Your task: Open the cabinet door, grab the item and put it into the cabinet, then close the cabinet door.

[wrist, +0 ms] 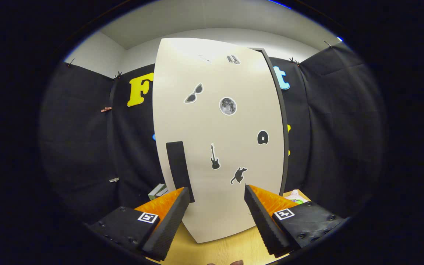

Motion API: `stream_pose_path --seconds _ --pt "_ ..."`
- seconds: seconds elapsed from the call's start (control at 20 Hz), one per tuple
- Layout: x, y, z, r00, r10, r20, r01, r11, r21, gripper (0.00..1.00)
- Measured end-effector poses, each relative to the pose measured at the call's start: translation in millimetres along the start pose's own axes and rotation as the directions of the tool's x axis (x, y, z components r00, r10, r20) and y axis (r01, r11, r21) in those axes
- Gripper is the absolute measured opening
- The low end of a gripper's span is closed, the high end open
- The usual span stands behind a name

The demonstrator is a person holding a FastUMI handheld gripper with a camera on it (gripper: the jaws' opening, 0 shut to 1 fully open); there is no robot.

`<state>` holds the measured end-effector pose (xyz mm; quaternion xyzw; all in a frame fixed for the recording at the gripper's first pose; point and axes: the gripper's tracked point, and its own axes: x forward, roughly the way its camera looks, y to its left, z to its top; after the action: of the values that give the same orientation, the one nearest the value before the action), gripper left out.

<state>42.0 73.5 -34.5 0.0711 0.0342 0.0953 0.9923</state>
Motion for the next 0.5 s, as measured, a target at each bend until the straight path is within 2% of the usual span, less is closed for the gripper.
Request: stream_pose_path --seconds 0.5 --pt "-4.8 -17.1 -0.2 0.999 -0.045 0.004 0.045 0.999 -0.005 0.98"
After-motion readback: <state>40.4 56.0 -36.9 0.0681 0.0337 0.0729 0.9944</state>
